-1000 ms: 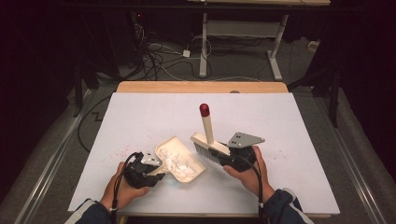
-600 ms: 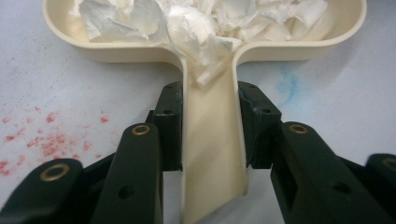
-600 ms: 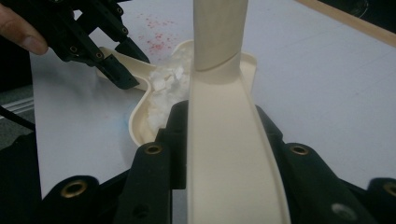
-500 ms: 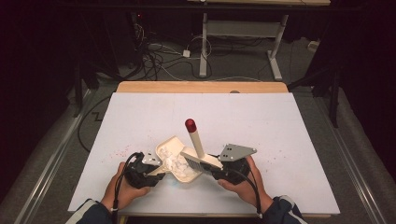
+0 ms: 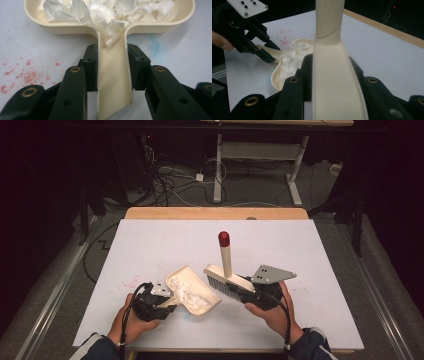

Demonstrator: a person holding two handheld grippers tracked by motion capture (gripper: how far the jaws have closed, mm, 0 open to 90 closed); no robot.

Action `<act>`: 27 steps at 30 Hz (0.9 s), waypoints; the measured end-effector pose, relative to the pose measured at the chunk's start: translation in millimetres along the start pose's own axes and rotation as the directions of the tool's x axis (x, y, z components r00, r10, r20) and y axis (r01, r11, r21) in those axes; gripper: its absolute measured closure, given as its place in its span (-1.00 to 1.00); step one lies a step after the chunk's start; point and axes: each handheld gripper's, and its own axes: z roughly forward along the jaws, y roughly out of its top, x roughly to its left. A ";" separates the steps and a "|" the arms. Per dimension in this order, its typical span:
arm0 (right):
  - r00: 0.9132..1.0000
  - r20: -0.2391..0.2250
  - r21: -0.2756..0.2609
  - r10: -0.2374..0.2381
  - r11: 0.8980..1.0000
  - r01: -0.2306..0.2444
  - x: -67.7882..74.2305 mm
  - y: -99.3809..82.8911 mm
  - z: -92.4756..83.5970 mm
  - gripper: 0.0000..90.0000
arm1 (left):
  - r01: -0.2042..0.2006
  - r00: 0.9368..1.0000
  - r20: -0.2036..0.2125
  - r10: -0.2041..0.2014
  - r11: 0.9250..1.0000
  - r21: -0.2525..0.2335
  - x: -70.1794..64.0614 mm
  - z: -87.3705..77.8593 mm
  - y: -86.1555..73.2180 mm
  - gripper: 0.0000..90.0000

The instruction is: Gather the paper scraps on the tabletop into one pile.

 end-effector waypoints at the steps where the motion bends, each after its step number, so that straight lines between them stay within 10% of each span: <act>1: 1.000 0.002 0.001 0.001 1.000 -0.001 -0.8 -0.2 -1.9 0.50 | 0.003 1.000 0.000 -0.003 1.000 -0.003 0.3 0.1 -0.2 0.40; 27: 0.992 0.095 0.004 0.078 0.997 -0.079 -32.3 -21.8 -49.0 0.50 | 0.018 1.000 -0.007 -0.018 1.000 -0.021 11.4 -0.9 1.3 0.40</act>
